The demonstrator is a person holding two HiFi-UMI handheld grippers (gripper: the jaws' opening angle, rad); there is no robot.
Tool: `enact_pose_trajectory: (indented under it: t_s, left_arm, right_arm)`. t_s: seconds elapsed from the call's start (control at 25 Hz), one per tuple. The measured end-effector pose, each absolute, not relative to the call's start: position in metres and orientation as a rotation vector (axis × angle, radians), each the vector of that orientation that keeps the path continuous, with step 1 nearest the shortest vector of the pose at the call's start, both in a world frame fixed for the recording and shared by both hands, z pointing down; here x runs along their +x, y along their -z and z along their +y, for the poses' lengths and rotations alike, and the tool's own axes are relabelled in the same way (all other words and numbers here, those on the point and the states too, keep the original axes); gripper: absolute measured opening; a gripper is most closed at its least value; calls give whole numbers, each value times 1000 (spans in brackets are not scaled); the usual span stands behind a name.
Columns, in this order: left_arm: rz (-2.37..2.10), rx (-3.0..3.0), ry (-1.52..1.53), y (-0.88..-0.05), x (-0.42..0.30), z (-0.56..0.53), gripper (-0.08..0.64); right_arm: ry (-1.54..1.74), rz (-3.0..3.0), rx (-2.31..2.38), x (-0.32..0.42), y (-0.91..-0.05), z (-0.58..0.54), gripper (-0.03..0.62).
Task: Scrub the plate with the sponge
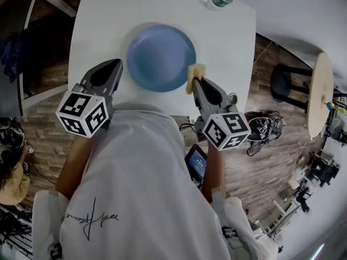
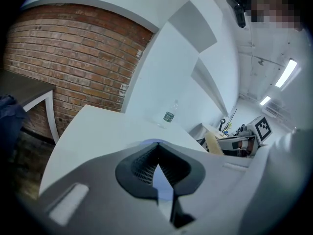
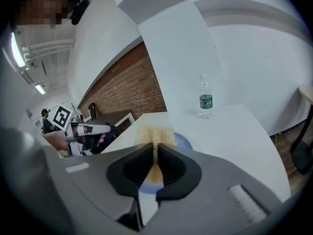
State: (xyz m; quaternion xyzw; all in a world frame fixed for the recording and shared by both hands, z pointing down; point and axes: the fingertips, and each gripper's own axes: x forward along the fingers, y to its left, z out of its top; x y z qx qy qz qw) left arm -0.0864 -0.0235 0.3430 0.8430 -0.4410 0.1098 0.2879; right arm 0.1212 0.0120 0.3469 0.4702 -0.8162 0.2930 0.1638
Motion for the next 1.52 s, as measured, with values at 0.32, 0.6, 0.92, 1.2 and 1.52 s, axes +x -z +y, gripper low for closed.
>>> enact_pose_trajectory:
  t_s: [0.32,0.6,0.92,1.2,1.52]
  left_arm:
    - [-1173,2171,-351,-369,-93,-32,12]
    - [-1176,2106,-390,-389,-99,-43,19]
    - [-1143,2038,-458,-422,-102,-55,62]
    - [-1096,2002,-482,-445,-95,-68,71]
    - [-1019,2041,-516,-457,-72,-83,86]
  right_arm:
    - [-856,-2322,1297,116,-365,-6,35]
    - [-875,-2291,1262,114,-384,-14,35]
    - [-867,-2234,1231,104,-411,-32,34]
    - [-861,-2157,1226,101,-430,-46,32]
    - [-892,-2037,1298,110,-452,-60,31]
